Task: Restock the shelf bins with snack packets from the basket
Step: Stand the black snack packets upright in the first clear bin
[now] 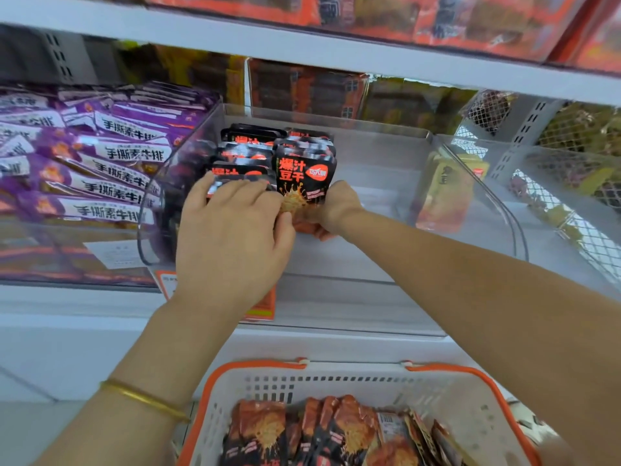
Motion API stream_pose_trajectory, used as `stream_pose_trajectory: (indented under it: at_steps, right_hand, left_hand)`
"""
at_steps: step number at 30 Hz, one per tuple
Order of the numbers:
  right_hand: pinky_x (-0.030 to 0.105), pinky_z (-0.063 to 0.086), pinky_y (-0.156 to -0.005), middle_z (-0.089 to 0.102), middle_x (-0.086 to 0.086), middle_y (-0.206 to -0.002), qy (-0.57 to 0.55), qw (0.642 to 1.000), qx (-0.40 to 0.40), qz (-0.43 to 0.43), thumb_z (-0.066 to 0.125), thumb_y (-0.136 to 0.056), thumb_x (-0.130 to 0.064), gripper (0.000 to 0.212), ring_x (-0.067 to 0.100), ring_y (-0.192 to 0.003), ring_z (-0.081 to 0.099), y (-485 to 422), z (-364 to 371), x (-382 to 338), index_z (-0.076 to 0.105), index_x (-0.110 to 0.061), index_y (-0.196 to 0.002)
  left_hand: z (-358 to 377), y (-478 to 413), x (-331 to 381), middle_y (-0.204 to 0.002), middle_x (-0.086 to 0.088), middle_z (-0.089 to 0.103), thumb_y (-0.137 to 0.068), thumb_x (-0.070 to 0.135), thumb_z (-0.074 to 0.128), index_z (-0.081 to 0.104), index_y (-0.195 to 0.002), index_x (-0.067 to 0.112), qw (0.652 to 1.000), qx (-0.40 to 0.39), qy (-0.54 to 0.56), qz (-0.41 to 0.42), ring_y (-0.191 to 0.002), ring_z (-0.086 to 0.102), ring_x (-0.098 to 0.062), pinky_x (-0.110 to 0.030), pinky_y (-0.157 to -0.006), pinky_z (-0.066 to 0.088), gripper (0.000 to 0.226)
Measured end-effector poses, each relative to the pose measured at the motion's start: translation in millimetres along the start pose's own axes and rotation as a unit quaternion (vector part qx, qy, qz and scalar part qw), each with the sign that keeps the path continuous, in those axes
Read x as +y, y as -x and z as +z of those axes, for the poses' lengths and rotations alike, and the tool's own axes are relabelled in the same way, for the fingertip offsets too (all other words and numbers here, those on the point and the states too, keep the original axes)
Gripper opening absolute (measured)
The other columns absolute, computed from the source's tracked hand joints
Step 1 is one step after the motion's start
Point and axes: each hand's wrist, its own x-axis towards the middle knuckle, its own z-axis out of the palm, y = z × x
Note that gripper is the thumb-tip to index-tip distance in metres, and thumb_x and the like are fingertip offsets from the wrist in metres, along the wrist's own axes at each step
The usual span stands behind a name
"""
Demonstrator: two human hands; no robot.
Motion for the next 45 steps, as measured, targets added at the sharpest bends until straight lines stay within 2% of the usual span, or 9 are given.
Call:
stream_pose_trajectory:
  at_steps: [6, 11, 14, 18, 22, 28, 34, 40, 45]
  right_hand:
    - [0.043, 0.058, -0.078, 0.065, 0.019, -0.079, -0.033, 0.999, -0.02, -0.014, 0.074, -0.082, -0.014, 0.03, 0.034, -0.083, 0.07, 43.8, -37.9, -11.6, 0.047, -0.002, -0.077]
    - [0.041, 0.06, -0.061, 0.055, 0.01, -0.062, -0.155, 0.972, 0.021, -0.175, 0.069, -0.083, -0.002, 0.027, 0.026, -0.063, 0.069, 148.2, -93.1, 5.5, 0.043, -0.008, -0.087]
    - [0.035, 0.058, -0.054, 0.055, 0.014, -0.065, -0.184, 0.965, -0.081, -0.167, 0.066, -0.083, 0.002, 0.017, 0.025, -0.055, 0.065, 206.6, -97.4, 58.2, 0.05, -0.005, -0.083]
    - [0.02, 0.05, -0.051, 0.063, 0.011, -0.08, 0.044, 0.977, -0.207, 0.029, 0.061, -0.089, -0.006, 0.005, 0.016, -0.062, 0.067, 197.0, -48.3, 171.3, 0.056, -0.007, -0.09]
    - [0.028, 0.041, -0.088, 0.055, 0.011, -0.124, 0.306, 0.925, -0.2, 0.099, 0.058, -0.091, -0.025, 0.043, 0.025, -0.114, 0.052, 173.8, 5.8, 269.3, 0.048, -0.006, -0.128]
    - [0.048, 0.039, -0.105, -0.002, 0.017, -0.158, 0.417, 0.852, -0.3, 0.104, 0.063, -0.079, -0.059, 0.097, 0.042, -0.139, 0.023, 196.7, 73.2, 326.4, 0.017, -0.012, -0.15]
    - [0.048, 0.05, -0.09, 0.001, 0.021, -0.157, 0.456, 0.83, -0.295, 0.129, 0.054, -0.085, -0.059, 0.095, 0.046, -0.127, 0.037, 204.7, 93.1, 317.9, 0.013, -0.003, -0.15]
    - [0.041, 0.038, -0.106, 0.038, 0.018, -0.147, 0.106, 0.917, -0.278, 0.267, 0.029, -0.103, -0.03, 0.047, 0.036, -0.13, 0.042, 192.9, 43.0, 259.8, 0.04, -0.006, -0.141]
    - [0.062, 0.048, -0.082, 0.055, 0.028, -0.115, -0.359, 0.79, -0.314, 0.386, 0.03, -0.096, -0.03, 0.044, 0.047, -0.102, 0.056, 183.6, -1.2, 224.4, 0.044, 0.0, -0.127]
  left_hand:
    - [-10.5, 2.5, 2.6, -0.103, -0.002, 0.069, -0.09, 0.025, 0.044, 0.068, -0.098, 0.014, 0.993, 0.106, 0.039, 0.018, -0.095, 0.06, -0.029, -0.039, -0.094, 0.031, 0.028]
    - [-33.1, 30.1, 39.7, -0.098, 0.001, 0.069, -0.089, 0.017, 0.049, 0.069, -0.095, 0.012, 0.97, 0.207, 0.086, 0.096, -0.088, 0.056, -0.028, -0.038, -0.077, 0.03, 0.021]
    - [-25.3, 60.3, 72.9, -0.086, -0.001, 0.068, -0.084, 0.015, 0.05, 0.069, -0.087, 0.011, 0.975, 0.106, 0.117, 0.159, -0.079, 0.058, -0.029, -0.038, -0.074, 0.033, 0.02]
    - [13.0, 99.2, 99.7, -0.078, 0.0, 0.067, -0.079, 0.024, 0.041, 0.066, -0.083, 0.015, 0.966, -0.149, 0.109, 0.179, -0.078, 0.061, -0.027, -0.038, -0.071, 0.038, 0.028]
    - [42.3, 120.8, 113.2, -0.084, 0.002, 0.066, -0.086, 0.025, 0.034, 0.064, -0.092, 0.019, 0.933, -0.299, 0.079, 0.187, -0.084, 0.06, -0.022, -0.037, -0.078, 0.043, 0.031]
    - [59.7, 138.5, 112.5, -0.094, 0.006, 0.06, -0.094, 0.028, 0.036, 0.052, -0.091, 0.022, 0.92, -0.339, 0.073, 0.181, -0.093, 0.054, -0.017, -0.035, -0.088, 0.038, 0.018]
    - [59.7, 137.8, 113.9, -0.097, 0.008, 0.059, -0.096, 0.028, 0.033, 0.052, -0.092, 0.023, 0.913, -0.361, 0.076, 0.173, -0.095, 0.052, -0.015, -0.035, -0.094, 0.038, 0.02]
    - [57.0, 137.4, 117.2, -0.095, 0.004, 0.057, -0.096, 0.026, 0.036, 0.054, -0.096, 0.02, 0.913, -0.347, 0.096, 0.19, -0.092, 0.053, -0.017, -0.033, -0.085, 0.041, 0.018]
    - [54.3, 138.4, 119.5, -0.124, 0.004, 0.049, -0.085, 0.044, 0.061, 0.046, -0.129, 0.017, 0.848, -0.459, 0.153, 0.216, -0.114, 0.048, -0.015, -0.029, -0.09, 0.043, 0.054]
